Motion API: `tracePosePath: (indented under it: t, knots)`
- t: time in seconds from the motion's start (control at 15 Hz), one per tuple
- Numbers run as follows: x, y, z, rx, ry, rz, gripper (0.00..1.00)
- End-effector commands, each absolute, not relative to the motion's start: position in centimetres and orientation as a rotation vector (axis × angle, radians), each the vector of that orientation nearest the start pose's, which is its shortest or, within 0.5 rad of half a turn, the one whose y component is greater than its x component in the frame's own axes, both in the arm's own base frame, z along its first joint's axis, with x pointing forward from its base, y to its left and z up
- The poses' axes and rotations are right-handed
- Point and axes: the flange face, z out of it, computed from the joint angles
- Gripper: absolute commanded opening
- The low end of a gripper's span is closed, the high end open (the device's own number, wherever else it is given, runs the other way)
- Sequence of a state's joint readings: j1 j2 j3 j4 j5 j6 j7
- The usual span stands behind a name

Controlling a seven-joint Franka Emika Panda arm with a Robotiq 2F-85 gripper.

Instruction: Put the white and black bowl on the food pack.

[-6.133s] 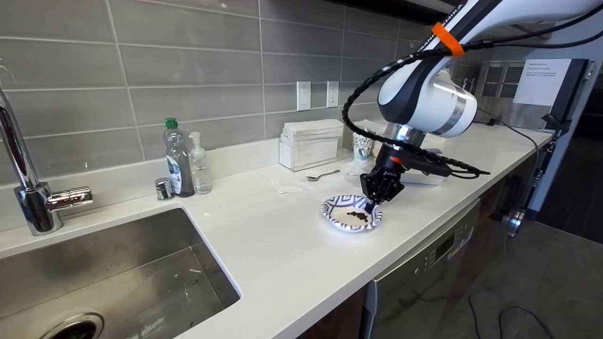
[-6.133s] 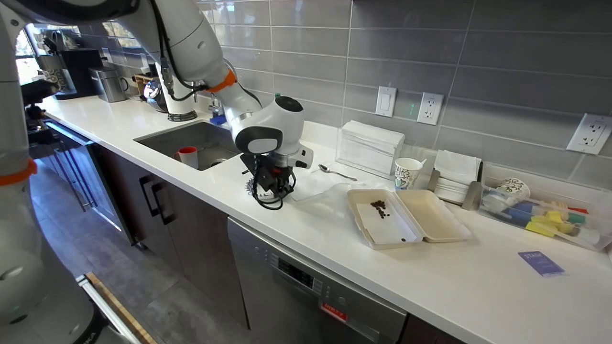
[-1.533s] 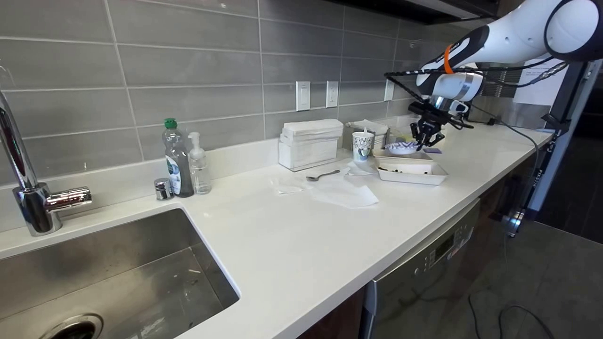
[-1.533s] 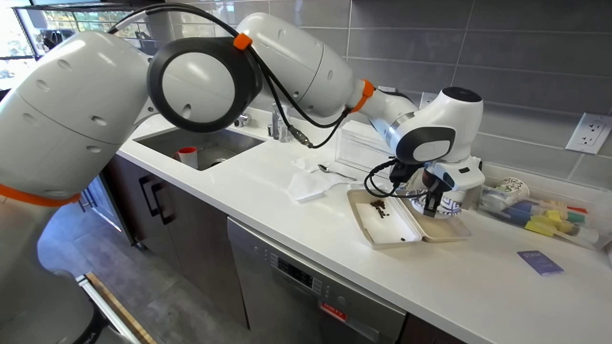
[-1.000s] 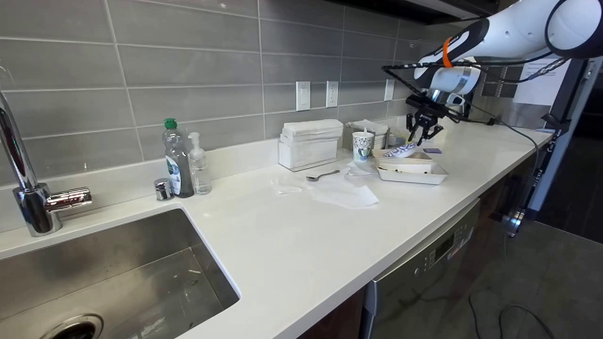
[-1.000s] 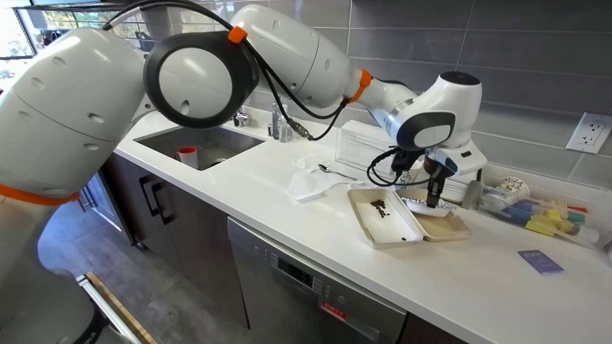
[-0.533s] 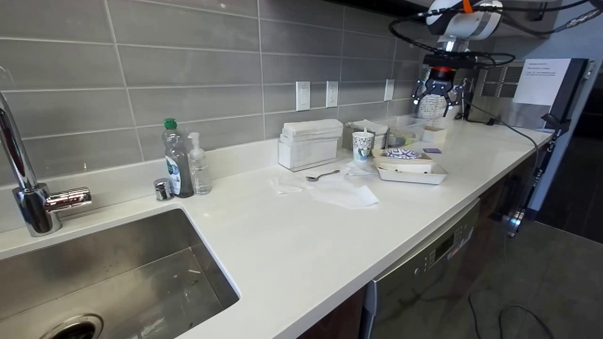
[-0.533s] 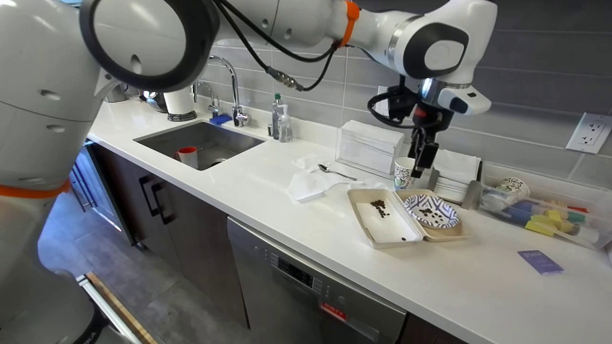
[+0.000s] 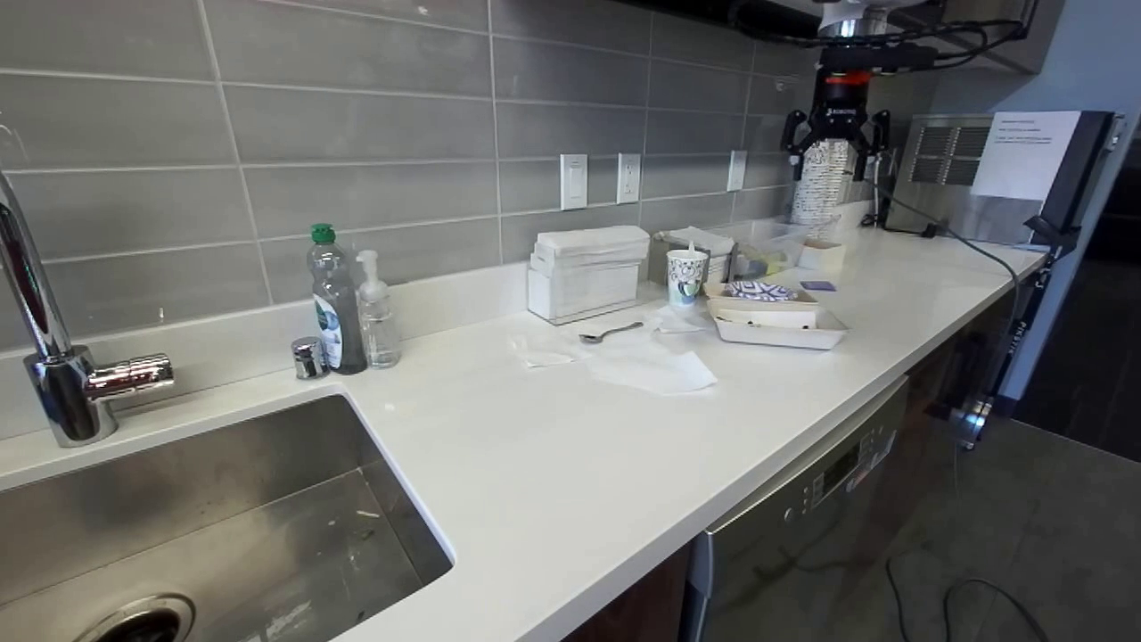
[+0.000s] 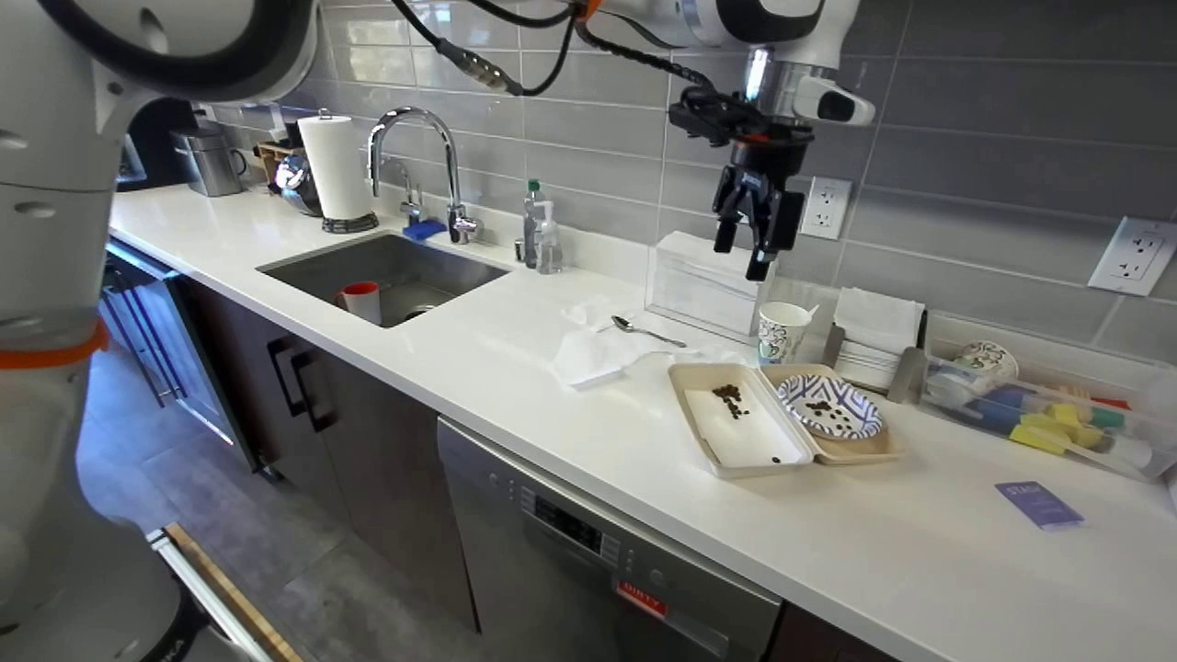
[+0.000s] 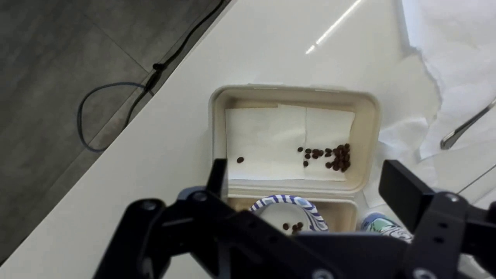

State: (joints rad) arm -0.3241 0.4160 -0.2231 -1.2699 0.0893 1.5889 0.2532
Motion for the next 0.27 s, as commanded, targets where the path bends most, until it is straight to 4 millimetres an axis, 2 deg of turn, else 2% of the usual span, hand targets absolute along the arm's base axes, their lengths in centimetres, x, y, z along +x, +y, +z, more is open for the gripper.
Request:
tracePosePath:
  t: [0.0, 0.07, 0.2]
  knots:
    - [59.2, -30.3, 52.2, -2.918, 1.167, 0.135, 1.00]
    - [59.2, -29.4, 52.6, -2.938, 1.142, 0.135, 1.00]
    - [59.0, -28.7, 52.8, -2.951, 1.120, 0.141, 1.00]
